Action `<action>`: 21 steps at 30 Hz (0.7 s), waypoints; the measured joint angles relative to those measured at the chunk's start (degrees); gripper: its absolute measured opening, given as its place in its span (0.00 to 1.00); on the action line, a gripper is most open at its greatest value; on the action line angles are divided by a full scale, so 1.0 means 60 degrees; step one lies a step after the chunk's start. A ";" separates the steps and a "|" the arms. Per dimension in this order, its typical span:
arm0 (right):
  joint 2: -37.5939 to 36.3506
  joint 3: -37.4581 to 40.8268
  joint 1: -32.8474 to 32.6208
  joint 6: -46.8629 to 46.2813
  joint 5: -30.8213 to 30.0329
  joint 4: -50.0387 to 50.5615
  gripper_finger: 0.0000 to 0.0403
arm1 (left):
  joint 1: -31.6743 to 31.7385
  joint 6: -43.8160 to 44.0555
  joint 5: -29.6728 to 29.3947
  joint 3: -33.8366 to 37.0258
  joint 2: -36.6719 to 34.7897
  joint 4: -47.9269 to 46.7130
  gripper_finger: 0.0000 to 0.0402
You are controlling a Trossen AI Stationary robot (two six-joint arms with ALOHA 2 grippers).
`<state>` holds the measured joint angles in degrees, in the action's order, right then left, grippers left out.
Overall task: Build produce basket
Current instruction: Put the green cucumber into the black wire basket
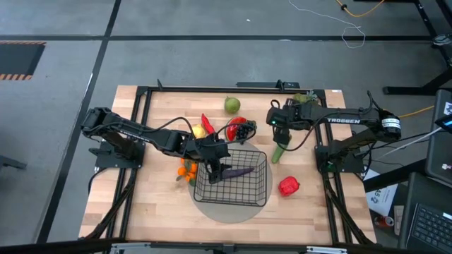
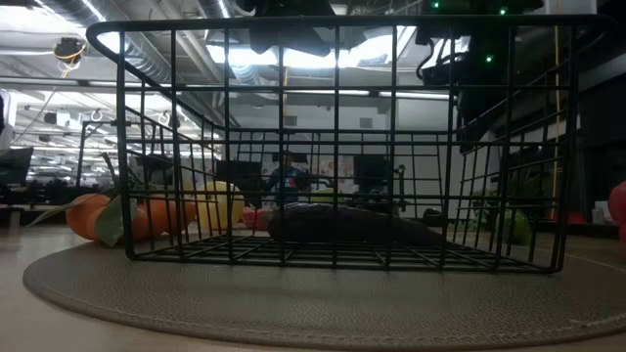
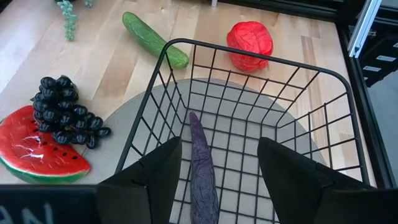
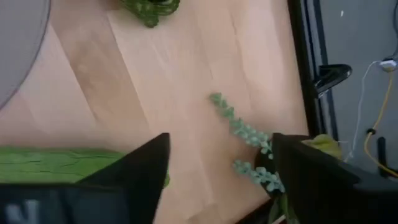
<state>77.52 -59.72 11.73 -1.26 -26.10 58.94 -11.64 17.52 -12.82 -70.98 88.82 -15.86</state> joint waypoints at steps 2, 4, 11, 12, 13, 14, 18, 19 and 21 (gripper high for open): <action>0.0000 0.0000 0.0021 0.0031 -0.0118 -0.0071 0.77 | 0.0000 0.0000 0.0000 0.0000 0.0000 0.0000 0.52; 0.0000 0.0000 0.0021 -0.0250 -0.0255 -0.0083 0.81 | 0.0000 -0.0004 0.0000 0.0000 0.0000 0.0000 0.52; 0.0000 0.0000 0.0025 0.0276 0.0343 0.0066 0.83 | 0.0000 -0.0007 0.0000 0.0000 0.0000 0.0000 0.52; 0.0000 0.0000 0.0028 0.0586 0.0775 0.0066 0.83 | 0.0000 -0.0007 0.0000 0.0000 0.0000 0.0000 0.52; 0.0000 0.0005 0.0029 0.1078 0.1491 0.0066 0.83 | 0.0000 -0.0007 0.0000 0.0000 0.0000 0.0000 0.52; 0.0000 0.0043 0.0029 0.1716 0.2232 0.0057 0.83 | 0.0000 -0.0007 0.0000 0.0000 0.0000 0.0000 0.52; 0.0000 0.0763 -0.0140 0.4187 0.3848 -0.0077 0.83 | 0.0000 -0.0008 0.0000 0.0000 0.0000 0.0000 0.52; 0.0000 0.1040 -0.0188 0.4535 0.3803 -0.0194 0.83 | 0.0000 -0.0010 0.0001 0.0000 0.0000 -0.0002 0.52; 0.0000 0.1690 -0.0273 0.4986 0.3642 -0.0417 0.83 | 0.0000 -0.0009 0.0001 0.0000 0.0000 -0.0001 0.52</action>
<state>77.52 -49.59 10.09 28.65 -4.25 56.43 -11.64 17.46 -12.81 -70.98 88.82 -15.87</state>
